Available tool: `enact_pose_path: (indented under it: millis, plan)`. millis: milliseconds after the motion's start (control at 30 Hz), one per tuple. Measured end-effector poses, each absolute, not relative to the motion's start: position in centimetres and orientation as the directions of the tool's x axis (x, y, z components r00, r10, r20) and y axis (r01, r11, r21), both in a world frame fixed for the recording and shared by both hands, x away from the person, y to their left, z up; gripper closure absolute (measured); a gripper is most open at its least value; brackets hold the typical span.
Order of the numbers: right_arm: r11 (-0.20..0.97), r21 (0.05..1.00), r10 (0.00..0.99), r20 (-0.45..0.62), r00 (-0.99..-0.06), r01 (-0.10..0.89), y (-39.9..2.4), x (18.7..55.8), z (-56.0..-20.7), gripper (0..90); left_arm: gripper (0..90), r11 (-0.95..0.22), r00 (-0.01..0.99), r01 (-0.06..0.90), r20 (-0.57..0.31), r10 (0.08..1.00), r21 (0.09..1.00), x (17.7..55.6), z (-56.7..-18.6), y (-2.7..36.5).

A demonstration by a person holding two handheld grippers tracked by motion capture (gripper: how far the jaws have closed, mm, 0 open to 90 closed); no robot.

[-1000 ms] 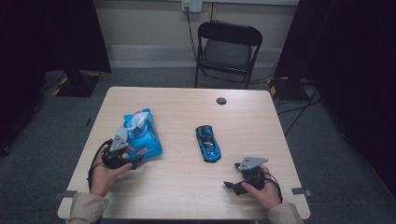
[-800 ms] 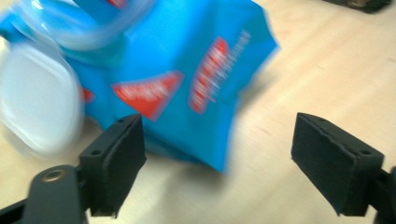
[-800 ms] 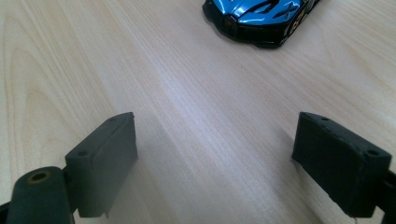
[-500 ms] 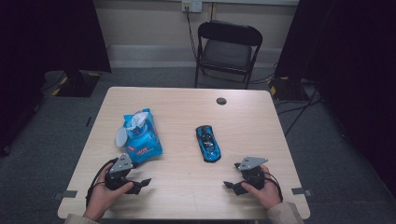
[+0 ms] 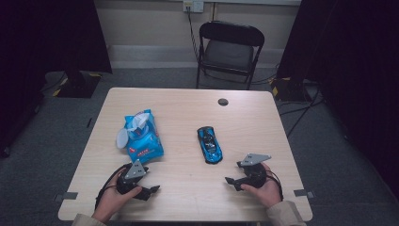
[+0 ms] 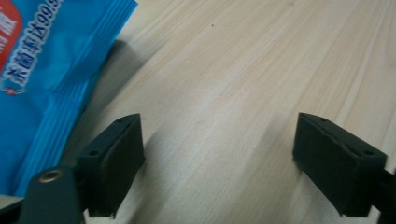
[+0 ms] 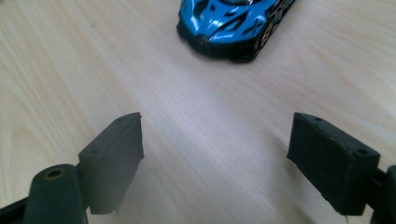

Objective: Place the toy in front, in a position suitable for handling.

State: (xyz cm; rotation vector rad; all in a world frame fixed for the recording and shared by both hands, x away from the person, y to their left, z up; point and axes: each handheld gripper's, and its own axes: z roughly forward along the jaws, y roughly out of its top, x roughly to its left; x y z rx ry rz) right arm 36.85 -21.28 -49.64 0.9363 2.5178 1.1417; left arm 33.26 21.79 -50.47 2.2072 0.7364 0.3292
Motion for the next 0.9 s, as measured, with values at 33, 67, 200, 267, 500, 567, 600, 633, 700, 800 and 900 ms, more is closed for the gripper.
enact_pose_path:
  millis: [33,67,200,267,500,567,600,633,700,800,900]
  plan:
    - [0.488,0.739,0.641,0.058,-0.765,0.465,-21.2,37.0,-49.4,18.0,15.6,-0.537,0.8,0.404,-0.001,0.6,0.74,33.3,-50.5,21.8]
    - [0.488,0.737,0.647,0.054,-0.76,0.467,-21.1,37.2,-49.2,17.9,15.6,-0.535,0.8,0.409,-0.007,0.601,0.739,33.4,-50.5,21.9]
    - [0.475,0.737,0.667,0.055,-0.743,0.481,-20.1,38.0,-48.6,18.7,14.6,-0.534,0.799,0.413,-0.012,0.601,0.738,33.4,-50.5,21.9]
    - [0.476,0.733,0.679,0.045,-0.733,0.486,-19.4,38.5,-48.3,18.6,14.3,-0.535,0.801,0.413,-0.014,0.599,0.737,33.5,-50.5,21.9]
    - [0.431,0.749,0.718,0.053,-0.694,0.503,-17.0,40.1,-47.1,17.0,13.9,-0.536,0.799,0.414,-0.011,0.601,0.736,33.5,-50.5,21.9]
    - [0.419,0.75,0.728,0.06,-0.683,0.512,-16.5,40.5,-47.0,16.9,13.9,-0.536,0.799,0.414,-0.011,0.602,0.736,33.5,-50.5,21.9]
    - [0.415,0.751,0.732,0.06,-0.679,0.514,-16.3,40.7,-46.9,16.7,13.9,-0.536,0.798,0.414,-0.011,0.602,0.736,33.5,-50.5,21.9]
    - [0.406,0.75,0.736,0.07,-0.674,0.521,-16.2,40.9,-46.9,16.7,13.9,-0.536,0.798,0.414,-0.01,0.603,0.736,33.4,-50.5,21.9]
    - [0.402,0.749,0.739,0.075,-0.67,0.527,-15.8,41.2,-47.0,16.6,13.9,-0.535,0.797,0.415,-0.011,0.604,0.736,33.4,-50.5,21.9]
    - [0.394,0.743,0.752,0.077,-0.654,0.541,-15.5,41.7,-47.1,16.1,13.9,-0.535,0.797,0.415,-0.01,0.604,0.735,33.4,-50.5,21.9]
    - [0.375,0.741,0.765,0.091,-0.637,0.557,-15.1,42.3,-47.2,15.4,13.9,-0.534,0.797,0.415,-0.011,0.604,0.737,33.4,-50.5,21.9]
